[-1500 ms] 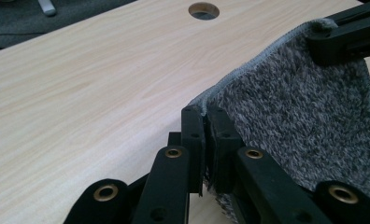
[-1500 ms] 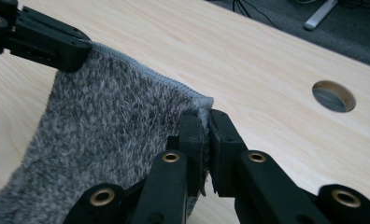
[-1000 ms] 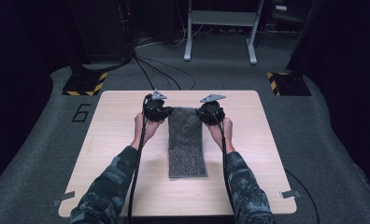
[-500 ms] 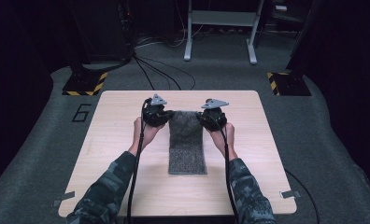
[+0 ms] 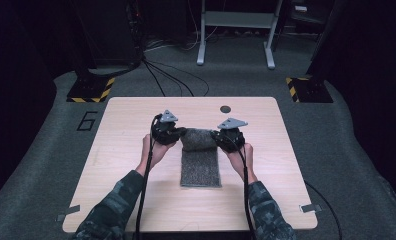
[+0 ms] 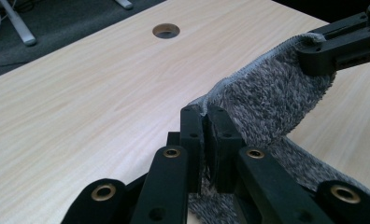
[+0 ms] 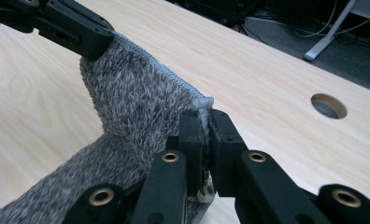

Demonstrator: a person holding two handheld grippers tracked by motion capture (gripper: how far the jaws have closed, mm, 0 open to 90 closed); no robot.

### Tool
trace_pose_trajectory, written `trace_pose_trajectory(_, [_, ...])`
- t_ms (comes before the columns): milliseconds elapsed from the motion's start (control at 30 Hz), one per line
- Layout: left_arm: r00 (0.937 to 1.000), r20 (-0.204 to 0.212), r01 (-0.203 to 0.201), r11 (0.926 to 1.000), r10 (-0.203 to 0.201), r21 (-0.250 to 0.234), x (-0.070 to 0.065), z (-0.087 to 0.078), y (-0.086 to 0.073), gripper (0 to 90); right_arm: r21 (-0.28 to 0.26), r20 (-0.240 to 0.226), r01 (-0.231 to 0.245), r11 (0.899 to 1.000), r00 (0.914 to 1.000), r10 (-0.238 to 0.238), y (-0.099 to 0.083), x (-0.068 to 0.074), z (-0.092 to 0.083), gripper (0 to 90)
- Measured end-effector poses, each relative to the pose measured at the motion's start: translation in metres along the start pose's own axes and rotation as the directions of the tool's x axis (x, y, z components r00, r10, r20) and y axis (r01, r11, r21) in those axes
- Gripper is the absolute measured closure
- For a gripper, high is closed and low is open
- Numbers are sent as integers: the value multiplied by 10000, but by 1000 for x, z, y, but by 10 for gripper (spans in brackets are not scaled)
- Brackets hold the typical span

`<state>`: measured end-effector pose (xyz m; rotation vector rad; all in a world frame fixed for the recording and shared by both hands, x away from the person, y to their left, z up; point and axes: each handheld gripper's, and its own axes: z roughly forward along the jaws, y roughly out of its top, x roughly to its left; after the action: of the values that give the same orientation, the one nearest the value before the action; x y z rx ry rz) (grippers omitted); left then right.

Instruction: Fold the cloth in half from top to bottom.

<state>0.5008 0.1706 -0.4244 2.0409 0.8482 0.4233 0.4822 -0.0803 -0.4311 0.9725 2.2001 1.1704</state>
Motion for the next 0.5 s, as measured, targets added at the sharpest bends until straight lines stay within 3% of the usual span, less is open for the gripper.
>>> trace_pose_trajectory(500, [9993,352,79,10000,-79,-5,-14,-7,-18,849,-82,-224,-48,10000,9997,46,-20,15,-12,845])
